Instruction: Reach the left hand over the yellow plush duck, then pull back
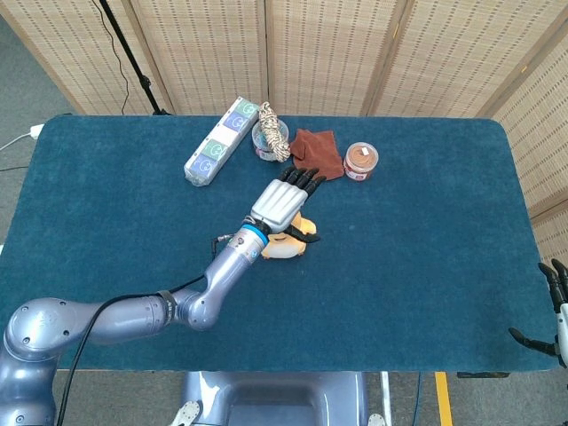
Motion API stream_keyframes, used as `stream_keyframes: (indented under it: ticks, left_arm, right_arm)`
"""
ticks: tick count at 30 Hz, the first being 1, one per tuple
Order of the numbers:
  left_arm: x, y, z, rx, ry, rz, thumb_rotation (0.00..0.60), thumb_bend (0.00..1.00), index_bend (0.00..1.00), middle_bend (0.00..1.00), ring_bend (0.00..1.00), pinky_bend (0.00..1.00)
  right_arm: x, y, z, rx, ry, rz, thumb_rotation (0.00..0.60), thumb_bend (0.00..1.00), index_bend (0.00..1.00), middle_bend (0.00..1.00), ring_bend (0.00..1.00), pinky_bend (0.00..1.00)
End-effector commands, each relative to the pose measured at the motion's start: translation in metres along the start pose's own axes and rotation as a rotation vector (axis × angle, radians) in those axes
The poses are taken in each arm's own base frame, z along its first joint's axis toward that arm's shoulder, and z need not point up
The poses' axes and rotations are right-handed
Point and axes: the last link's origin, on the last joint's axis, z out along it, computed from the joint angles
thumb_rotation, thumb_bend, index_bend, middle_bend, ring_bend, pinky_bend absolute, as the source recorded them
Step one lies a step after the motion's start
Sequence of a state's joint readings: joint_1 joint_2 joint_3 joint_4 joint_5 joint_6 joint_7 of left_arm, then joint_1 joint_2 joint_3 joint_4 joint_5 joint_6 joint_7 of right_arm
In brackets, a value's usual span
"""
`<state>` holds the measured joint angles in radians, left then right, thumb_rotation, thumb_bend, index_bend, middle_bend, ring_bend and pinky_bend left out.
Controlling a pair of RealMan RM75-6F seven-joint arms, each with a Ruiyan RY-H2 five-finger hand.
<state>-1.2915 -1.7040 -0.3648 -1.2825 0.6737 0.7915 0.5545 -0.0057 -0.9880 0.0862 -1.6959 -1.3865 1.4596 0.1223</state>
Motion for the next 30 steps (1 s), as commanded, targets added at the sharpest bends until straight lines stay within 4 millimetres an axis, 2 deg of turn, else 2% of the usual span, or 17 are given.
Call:
stream_keyframes:
  ticks: [1,13,30]
  left_arm:
    - [-0.007,0.007,0.007,-0.006,0.002,0.014,0.295,0.00,0.00,0.00,0.00,0.00]
    - [-0.025,0.011,0.013,-0.018,0.012,0.002,0.295,0.00,0.00,0.00,0.00,0.00]
    - [-0.051,0.003,0.013,-0.019,0.014,-0.059,0.295,0.00,0.00,0.00,0.00,0.00]
  right_arm:
    - [0.001,0.001,0.000,-0.003,0.000,0.005,0.600,0.00,0.00,0.00,0.00,0.00]
    - [0.006,0.004,0.000,-0.003,-0.001,0.031,0.600,0.00,0.00,0.00,0.00,0.00]
    - [0.006,0.004,0.001,0.006,-0.022,0.053,0.600,0.00,0.00,0.00,0.00,0.00]
